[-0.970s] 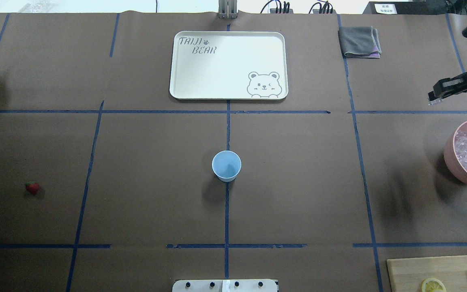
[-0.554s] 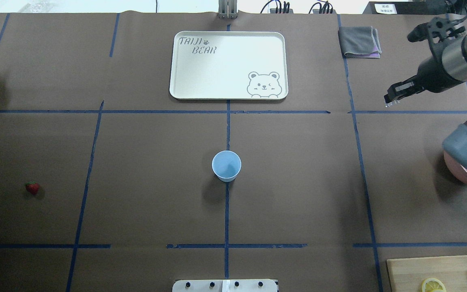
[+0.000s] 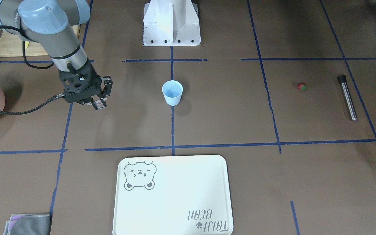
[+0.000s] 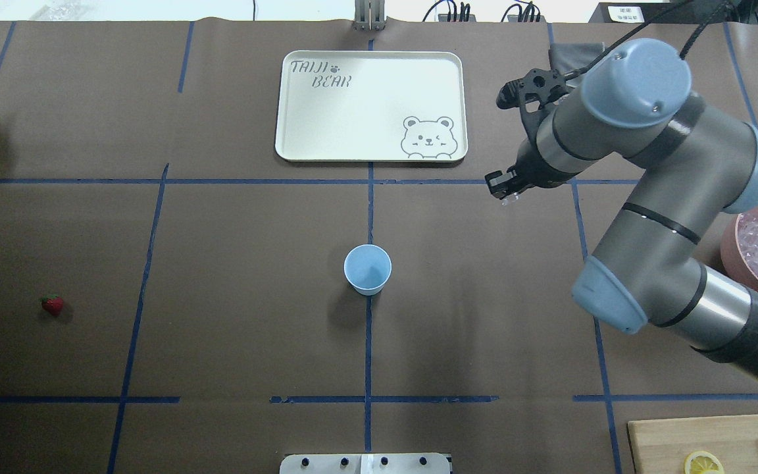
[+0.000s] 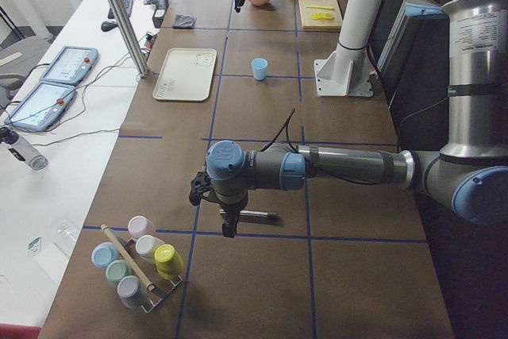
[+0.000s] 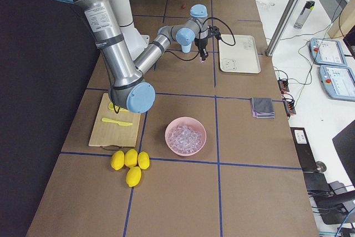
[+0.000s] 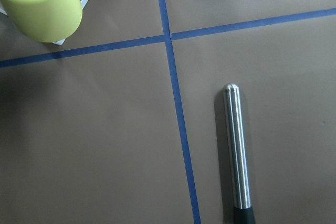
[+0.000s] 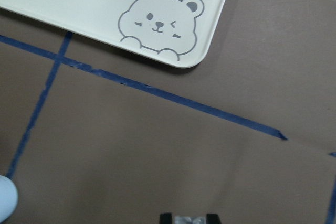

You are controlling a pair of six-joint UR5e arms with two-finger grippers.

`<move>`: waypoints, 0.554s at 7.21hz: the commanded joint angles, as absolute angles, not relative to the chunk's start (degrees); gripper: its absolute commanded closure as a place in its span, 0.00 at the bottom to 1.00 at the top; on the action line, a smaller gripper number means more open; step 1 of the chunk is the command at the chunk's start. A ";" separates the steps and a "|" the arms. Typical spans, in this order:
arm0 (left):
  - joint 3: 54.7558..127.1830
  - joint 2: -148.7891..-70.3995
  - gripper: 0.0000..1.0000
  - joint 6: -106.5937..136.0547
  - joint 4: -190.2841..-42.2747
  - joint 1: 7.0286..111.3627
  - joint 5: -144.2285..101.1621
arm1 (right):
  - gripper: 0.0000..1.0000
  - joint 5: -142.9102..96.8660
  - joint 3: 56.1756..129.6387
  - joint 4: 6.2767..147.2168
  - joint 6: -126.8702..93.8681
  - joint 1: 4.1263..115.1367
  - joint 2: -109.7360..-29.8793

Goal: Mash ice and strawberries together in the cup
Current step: 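Carry the ice cube with the right gripper over the blue cup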

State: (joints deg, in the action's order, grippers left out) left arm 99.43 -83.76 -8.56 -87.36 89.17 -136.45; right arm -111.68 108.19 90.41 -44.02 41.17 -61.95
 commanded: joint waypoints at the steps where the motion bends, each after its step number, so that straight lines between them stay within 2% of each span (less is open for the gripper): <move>1: 99.93 -83.67 0.00 -8.61 -87.28 89.12 -136.49 | 1.00 -105.41 106.27 92.90 -52.62 33.87 -55.13; 2: 99.84 -83.67 0.00 -8.61 -87.28 89.12 -136.58 | 1.00 -103.21 105.39 93.07 -57.00 30.88 -53.28; 4: 99.84 -83.67 0.00 -8.61 -87.28 89.12 -136.58 | 1.00 -99.67 98.22 95.96 -61.06 27.43 -45.05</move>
State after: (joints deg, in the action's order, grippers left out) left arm 99.80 -83.68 -8.61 -87.28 89.12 -136.57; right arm -101.48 102.53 94.41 -58.10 29.52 -50.05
